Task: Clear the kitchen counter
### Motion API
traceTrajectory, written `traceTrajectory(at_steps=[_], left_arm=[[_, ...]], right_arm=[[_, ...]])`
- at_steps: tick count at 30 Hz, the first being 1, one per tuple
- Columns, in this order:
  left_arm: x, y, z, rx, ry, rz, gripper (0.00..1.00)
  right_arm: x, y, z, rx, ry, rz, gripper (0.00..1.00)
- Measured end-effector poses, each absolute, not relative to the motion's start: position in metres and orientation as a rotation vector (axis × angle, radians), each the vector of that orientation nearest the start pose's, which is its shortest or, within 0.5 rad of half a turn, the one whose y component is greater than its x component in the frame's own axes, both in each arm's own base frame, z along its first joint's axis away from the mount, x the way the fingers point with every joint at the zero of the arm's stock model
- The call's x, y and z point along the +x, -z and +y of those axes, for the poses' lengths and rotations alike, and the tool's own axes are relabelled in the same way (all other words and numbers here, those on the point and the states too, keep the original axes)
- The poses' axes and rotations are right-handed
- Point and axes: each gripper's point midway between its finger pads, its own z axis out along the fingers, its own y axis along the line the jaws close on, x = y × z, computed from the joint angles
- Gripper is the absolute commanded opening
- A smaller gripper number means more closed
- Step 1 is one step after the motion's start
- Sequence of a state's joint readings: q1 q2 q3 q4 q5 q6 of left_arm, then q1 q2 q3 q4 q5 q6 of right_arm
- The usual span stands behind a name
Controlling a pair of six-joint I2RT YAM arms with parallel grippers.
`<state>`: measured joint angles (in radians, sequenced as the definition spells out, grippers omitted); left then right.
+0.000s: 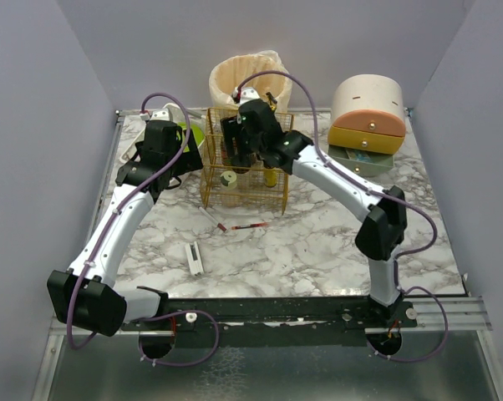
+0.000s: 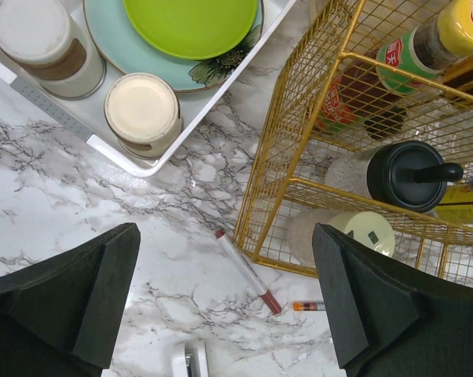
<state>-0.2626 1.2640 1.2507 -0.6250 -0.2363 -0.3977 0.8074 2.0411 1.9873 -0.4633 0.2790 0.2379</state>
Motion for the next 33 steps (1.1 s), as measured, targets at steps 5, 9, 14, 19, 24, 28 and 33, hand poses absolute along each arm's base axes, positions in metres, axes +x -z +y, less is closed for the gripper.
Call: traceTrajectory(at_steps=[5,9,14,19,24,28,33], left_arm=[[0.356,-0.248,-0.068,-0.262,0.104,2.162,0.99],[0.357,-0.261,-0.065,-0.264,0.095,2.123,0.99],[0.356,-0.275,-0.06,-0.266,0.079,2.077,0.99],[0.355,-0.281,-0.056,-0.278,0.067,2.057,0.99],[0.355,-0.281,-0.054,-0.305,0.058,2.049,0.99],[0.356,-0.282,-0.052,-0.329,0.052,2.042,0.99],[0.356,-0.283,-0.05,-0.352,0.051,2.033,0.99]], right_arm=[[0.392,-0.322,0.374,-0.505,-0.48,1.864,0.76],[0.358,-0.367,0.344,-0.56,-0.508,1.739,0.77],[0.335,-0.374,0.302,-0.598,-0.461,1.724,0.77],[0.331,-0.333,0.233,-0.547,-0.415,1.841,0.77],[0.326,-0.293,0.183,-0.45,-0.447,1.954,0.77],[0.321,-0.264,0.163,-0.38,-0.498,2.031,0.77],[0.324,-0.25,0.126,-0.226,-0.509,2.069,0.77]])
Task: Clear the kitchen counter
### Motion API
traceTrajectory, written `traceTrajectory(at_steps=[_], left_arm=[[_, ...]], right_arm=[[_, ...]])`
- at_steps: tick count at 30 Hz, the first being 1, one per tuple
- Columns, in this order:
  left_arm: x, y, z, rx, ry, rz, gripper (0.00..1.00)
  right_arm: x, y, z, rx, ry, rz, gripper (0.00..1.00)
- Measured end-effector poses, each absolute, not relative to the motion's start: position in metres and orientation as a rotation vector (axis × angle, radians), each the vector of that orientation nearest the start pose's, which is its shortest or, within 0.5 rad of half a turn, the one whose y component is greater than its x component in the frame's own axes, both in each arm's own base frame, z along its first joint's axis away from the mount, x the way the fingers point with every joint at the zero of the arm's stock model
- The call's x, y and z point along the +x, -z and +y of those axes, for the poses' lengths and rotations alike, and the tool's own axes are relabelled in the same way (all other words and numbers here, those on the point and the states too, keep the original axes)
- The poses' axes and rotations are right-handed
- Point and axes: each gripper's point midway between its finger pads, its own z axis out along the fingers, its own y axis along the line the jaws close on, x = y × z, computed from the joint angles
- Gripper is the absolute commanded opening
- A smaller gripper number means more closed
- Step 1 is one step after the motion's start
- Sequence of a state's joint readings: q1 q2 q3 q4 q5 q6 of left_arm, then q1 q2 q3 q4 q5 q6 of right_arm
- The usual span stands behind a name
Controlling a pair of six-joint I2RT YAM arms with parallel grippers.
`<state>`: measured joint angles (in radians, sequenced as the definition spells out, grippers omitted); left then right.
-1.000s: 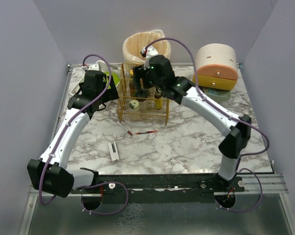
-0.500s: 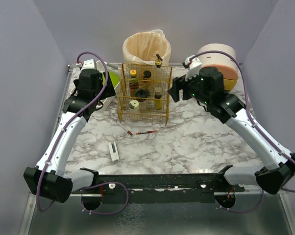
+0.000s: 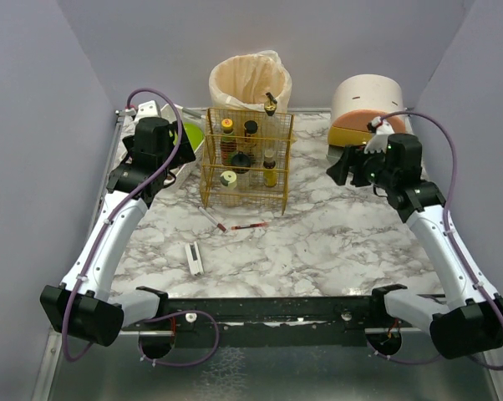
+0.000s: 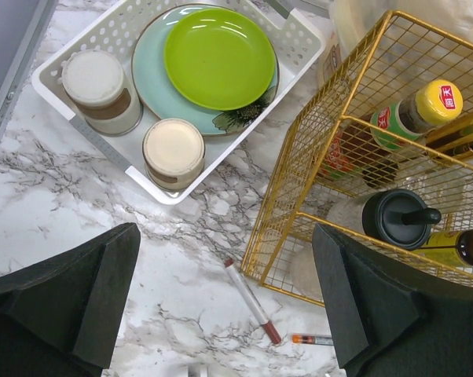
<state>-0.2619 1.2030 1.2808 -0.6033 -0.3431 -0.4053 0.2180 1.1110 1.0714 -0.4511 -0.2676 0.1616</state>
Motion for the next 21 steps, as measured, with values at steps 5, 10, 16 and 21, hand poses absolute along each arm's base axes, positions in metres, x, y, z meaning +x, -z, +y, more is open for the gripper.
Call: traceTrajectory(at_steps=[5,10,16,21], left_arm=[[0.357,-0.284,-0.05,-0.357,0.052,2.028,0.99],[0.357,-0.283,-0.05,-0.357,0.047,2.027,0.99],[0.361,-0.288,-0.049,-0.355,0.044,2.005,0.99],[0.363,-0.291,-0.049,-0.352,0.048,1.992,0.99]], right_arm=[[0.33,-0.249,0.081,-0.017,-0.47,2.063,0.77],[0.329,-0.257,0.062,0.106,-0.407,2.028,0.78],[0.325,-0.275,0.043,0.176,-0.305,1.957,0.81],[0.327,-0.275,0.03,0.201,-0.221,1.945,0.87]])
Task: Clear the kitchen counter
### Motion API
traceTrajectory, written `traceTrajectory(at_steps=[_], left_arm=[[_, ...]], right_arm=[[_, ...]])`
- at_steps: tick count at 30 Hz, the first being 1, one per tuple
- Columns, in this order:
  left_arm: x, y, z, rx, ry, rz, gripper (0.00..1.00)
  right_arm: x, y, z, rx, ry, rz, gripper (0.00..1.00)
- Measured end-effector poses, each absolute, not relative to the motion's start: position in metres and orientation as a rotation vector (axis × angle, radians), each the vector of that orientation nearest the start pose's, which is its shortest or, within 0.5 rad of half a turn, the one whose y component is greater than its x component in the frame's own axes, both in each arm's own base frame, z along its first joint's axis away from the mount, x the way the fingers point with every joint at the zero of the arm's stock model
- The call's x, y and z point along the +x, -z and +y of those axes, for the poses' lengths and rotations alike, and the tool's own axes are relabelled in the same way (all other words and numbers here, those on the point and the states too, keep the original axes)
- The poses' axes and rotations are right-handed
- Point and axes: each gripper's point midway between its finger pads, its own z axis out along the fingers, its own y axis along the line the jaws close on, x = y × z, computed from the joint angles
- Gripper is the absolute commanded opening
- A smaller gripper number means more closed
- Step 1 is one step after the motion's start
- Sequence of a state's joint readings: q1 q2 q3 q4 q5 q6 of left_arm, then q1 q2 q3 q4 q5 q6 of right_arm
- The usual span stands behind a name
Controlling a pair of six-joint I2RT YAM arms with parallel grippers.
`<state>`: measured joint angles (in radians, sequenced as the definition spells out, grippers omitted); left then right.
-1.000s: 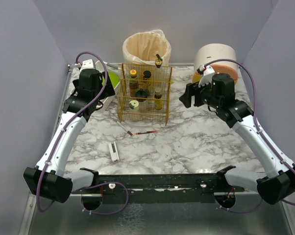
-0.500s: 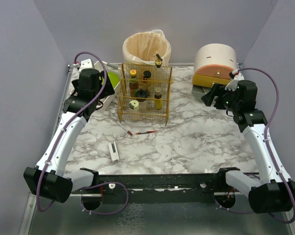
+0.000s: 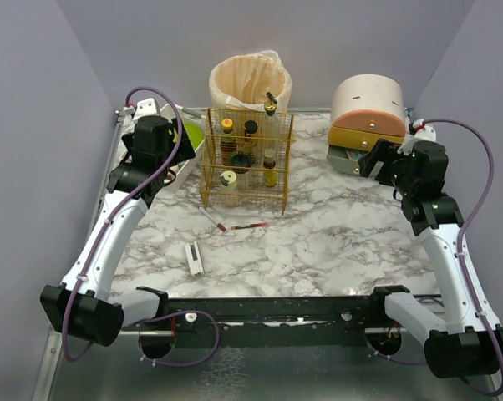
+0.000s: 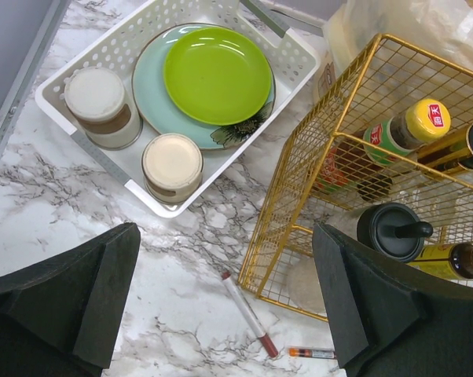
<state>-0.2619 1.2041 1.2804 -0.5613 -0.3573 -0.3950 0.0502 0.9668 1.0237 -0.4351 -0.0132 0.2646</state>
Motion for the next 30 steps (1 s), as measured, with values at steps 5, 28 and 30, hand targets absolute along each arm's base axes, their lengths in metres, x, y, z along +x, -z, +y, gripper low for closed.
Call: traceTrajectory(at_steps=[5,28,30], left_arm=[[0.363,-0.292,-0.049,-0.342,0.044,1.988,0.99],[0.358,-0.285,-0.047,-0.332,0.033,1.987,0.99],[0.358,-0.284,-0.047,-0.333,0.034,1.989,0.99]], right_arm=[[0.327,-0.279,0.022,0.22,-0.181,1.922,0.94],[0.329,-0.3,0.02,0.244,-0.189,1.83,1.0],[0.329,-0.299,0.02,0.251,-0.193,1.831,1.0]])
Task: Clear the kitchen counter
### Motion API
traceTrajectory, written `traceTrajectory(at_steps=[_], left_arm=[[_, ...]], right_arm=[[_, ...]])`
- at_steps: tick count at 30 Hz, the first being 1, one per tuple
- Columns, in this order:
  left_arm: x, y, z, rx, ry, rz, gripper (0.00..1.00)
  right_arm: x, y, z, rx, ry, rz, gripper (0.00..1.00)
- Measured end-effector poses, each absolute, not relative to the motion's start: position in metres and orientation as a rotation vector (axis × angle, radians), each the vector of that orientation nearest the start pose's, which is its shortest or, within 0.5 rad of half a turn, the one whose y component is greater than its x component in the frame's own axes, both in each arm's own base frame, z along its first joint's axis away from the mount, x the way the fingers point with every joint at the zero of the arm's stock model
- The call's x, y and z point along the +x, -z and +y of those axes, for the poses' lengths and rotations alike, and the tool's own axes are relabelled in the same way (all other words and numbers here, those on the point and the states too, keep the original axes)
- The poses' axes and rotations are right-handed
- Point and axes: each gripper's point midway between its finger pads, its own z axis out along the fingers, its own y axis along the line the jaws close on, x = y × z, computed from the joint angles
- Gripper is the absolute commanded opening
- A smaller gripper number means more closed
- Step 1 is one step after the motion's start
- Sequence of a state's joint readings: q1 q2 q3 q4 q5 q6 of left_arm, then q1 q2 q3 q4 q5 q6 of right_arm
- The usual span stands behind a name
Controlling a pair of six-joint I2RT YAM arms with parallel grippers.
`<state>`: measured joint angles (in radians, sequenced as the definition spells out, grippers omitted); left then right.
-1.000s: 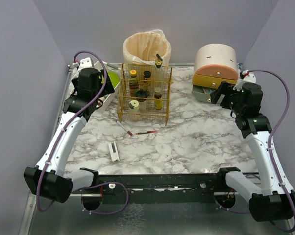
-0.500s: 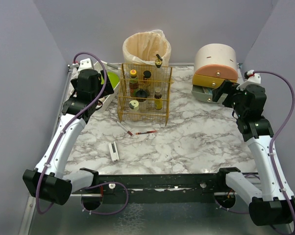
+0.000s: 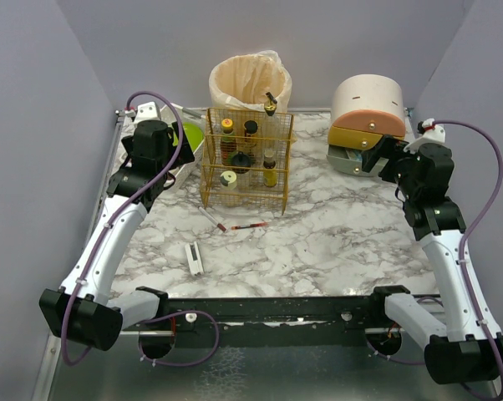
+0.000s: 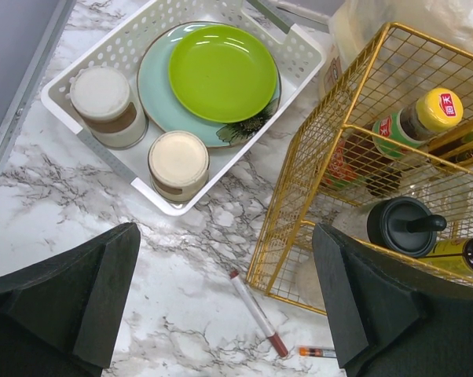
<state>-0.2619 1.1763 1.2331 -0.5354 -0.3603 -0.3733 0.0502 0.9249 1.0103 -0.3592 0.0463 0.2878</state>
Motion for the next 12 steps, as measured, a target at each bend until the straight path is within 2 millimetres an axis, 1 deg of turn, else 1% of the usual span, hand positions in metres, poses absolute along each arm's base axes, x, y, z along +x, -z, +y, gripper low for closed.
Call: traceTrajectory(at_steps=[12], left_arm=[[0.3574,-0.2854,-0.0451,-0.339,0.028,1.981,0.99]], right_arm=[[0.3348,-0.2895,0.0215,0.272,-0.203,1.861,1.0]])
